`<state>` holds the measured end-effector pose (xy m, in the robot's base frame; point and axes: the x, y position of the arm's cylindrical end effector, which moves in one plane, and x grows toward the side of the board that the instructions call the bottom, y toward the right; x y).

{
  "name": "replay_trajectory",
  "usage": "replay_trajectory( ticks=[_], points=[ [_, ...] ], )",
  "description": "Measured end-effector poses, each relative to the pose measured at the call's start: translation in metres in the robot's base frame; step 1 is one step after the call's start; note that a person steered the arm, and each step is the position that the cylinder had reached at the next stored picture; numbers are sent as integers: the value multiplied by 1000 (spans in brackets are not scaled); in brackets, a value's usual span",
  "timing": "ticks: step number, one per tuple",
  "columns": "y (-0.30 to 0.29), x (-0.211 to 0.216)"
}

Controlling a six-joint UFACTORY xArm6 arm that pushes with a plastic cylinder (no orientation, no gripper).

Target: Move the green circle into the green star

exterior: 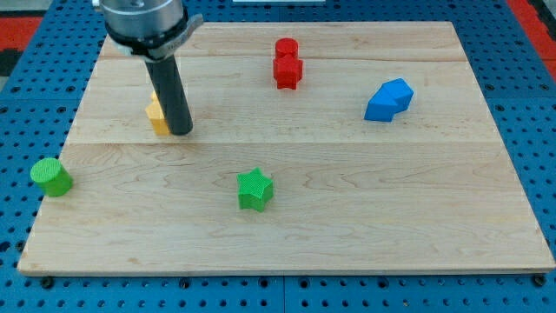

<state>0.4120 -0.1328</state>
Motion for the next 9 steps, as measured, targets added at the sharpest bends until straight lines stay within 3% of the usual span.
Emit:
replay_trajectory(
  ticks=[1, 2, 3, 4, 5, 6, 8, 9],
  points=[
    [28, 0],
    [18, 38],
    [-42, 32],
    [-149, -15],
    [-170, -13],
    [-172, -10],
    [-172, 57],
    [-172, 57]
  ],
)
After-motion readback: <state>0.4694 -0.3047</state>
